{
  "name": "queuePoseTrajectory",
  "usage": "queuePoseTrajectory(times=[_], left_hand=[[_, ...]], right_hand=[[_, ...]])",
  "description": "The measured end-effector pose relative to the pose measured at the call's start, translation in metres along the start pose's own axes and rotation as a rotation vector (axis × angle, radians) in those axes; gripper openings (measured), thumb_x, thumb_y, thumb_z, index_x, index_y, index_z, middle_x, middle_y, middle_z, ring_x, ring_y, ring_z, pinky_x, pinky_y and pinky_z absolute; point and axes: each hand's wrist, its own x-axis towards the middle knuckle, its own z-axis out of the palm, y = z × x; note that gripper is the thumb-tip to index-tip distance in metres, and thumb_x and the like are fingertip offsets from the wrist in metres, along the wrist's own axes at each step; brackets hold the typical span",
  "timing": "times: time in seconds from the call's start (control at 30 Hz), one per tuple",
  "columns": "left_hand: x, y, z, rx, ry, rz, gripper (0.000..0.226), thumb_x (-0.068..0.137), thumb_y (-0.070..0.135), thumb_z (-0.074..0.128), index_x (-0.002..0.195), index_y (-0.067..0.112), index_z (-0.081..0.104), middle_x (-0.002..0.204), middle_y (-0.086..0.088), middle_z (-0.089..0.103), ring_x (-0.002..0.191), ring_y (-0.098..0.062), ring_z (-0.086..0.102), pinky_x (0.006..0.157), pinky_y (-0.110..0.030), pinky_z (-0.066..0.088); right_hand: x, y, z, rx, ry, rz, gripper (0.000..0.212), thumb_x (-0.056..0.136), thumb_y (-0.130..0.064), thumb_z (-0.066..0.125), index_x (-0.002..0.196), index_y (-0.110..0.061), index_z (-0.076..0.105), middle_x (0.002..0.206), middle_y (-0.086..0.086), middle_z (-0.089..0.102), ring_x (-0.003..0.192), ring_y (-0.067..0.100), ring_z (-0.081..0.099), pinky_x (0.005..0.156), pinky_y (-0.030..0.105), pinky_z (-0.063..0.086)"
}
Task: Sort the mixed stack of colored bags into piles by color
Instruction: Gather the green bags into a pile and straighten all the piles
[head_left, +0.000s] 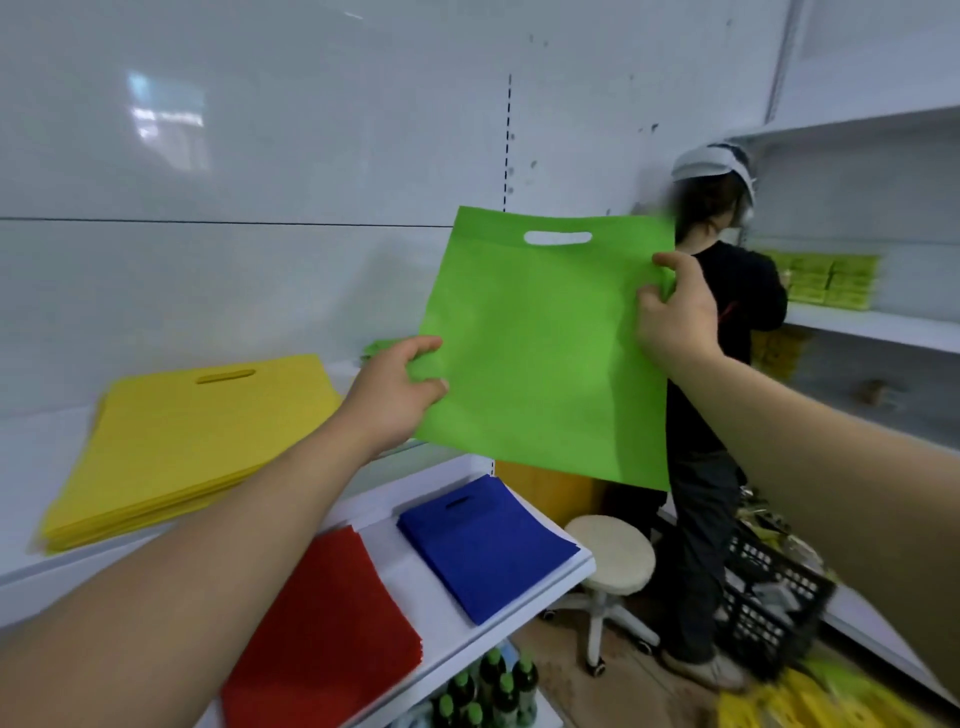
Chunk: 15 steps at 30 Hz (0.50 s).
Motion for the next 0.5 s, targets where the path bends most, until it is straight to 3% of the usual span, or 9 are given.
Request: queuePoseTrajectory(times=[0.1, 0.23, 0.5], left_hand=[[0.028, -0.002, 0.019, -0.007, -0.001, 0.007, 0.050, 0.085, 0.006, 0.066, 0.132, 0.016, 0.053, 0.130, -0.002, 0.056, 0.104, -0.008, 0.052, 0.084, -0.015, 0.038], [0.069, -0.013, 0.030, -0.016, -0.001, -0.013, 0.050, 0.084, 0.007, 0.066, 0.131, 0.018, 0.053, 0.133, -0.003, 0.055, 0.107, -0.017, 0.057, 0.094, -0.028, 0.046], [0.119, -0.040, 0.026, 0.026, 0.038, -0.138, 0.050, 0.084, 0.007, 0.066, 0.131, 0.017, 0.053, 0.127, -0.006, 0.058, 0.098, -0.025, 0.063, 0.089, -0.038, 0.052]], right_hand=[[0.026, 0.017, 0.008, 0.000, 0.015, 0.013, 0.038, 0.095, -0.015, 0.048, 0.132, -0.021, 0.047, 0.103, 0.001, 0.053, 0.072, 0.017, 0.052, 0.063, 0.024, 0.040], [0.063, 0.034, 0.037, -0.007, 0.015, 0.007, 0.038, 0.095, -0.015, 0.049, 0.132, -0.020, 0.047, 0.104, 0.001, 0.052, 0.064, 0.012, 0.050, 0.055, 0.023, 0.039], [0.116, 0.050, 0.120, 0.016, -0.108, -0.009, 0.037, 0.094, -0.017, 0.050, 0.131, -0.022, 0.048, 0.106, 0.000, 0.051, 0.085, 0.022, 0.056, 0.077, 0.034, 0.049]])
